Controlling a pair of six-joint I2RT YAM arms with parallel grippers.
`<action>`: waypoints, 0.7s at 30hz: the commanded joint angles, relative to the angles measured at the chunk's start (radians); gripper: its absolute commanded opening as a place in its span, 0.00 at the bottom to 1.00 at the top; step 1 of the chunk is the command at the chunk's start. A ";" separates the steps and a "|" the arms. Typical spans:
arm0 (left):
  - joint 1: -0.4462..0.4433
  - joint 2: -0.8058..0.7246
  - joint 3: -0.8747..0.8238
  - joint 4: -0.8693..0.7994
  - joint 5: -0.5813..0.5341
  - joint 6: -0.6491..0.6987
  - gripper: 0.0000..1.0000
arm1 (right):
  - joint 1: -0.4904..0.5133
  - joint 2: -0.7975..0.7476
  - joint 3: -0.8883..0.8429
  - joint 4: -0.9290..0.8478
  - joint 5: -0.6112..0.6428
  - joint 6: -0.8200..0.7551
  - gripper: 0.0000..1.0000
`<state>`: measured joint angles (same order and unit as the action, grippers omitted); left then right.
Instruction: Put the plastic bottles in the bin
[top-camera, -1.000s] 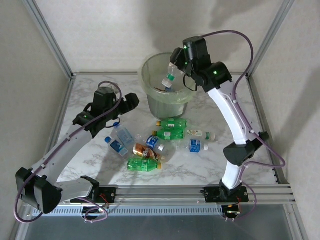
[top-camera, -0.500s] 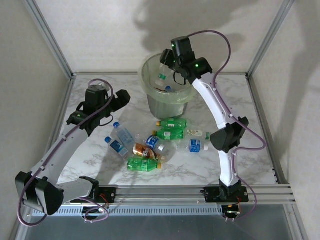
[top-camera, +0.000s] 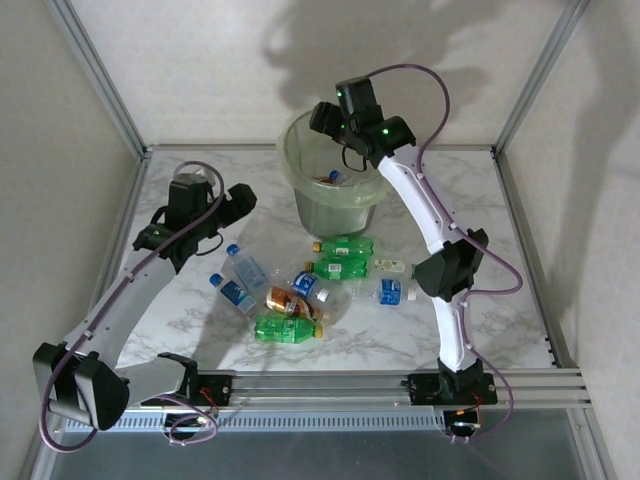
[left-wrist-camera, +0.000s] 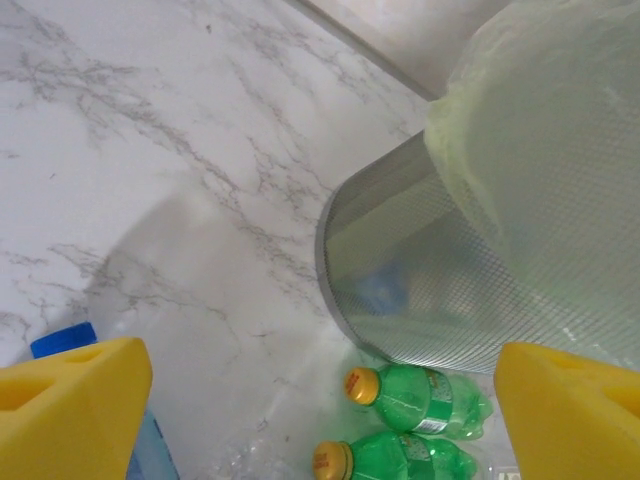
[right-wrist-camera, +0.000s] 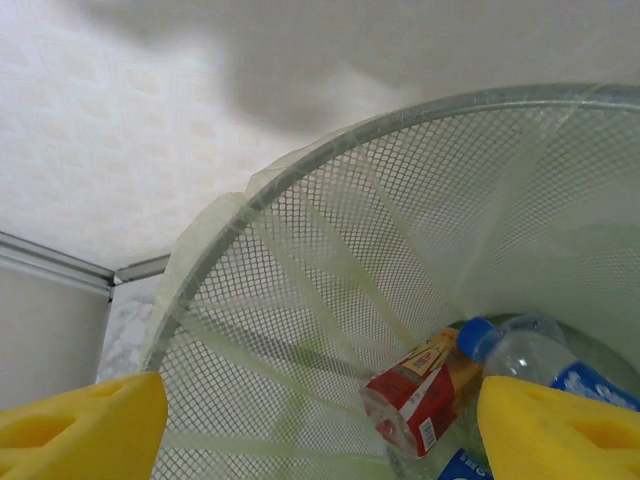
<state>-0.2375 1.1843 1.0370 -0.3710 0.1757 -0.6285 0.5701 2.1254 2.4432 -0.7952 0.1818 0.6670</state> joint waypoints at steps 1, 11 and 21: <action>0.019 -0.005 -0.028 -0.039 -0.023 0.006 0.89 | 0.018 -0.101 -0.018 0.036 0.007 -0.035 0.82; 0.061 0.080 -0.106 -0.070 -0.017 -0.014 0.86 | 0.132 -0.209 0.004 0.011 0.072 -0.136 0.85; 0.063 0.170 -0.165 -0.039 -0.033 -0.010 0.83 | 0.242 -0.273 -0.033 -0.036 0.115 -0.116 0.86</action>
<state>-0.1814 1.3334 0.8841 -0.4198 0.1642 -0.6327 0.7925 1.9053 2.4584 -0.8070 0.2581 0.5529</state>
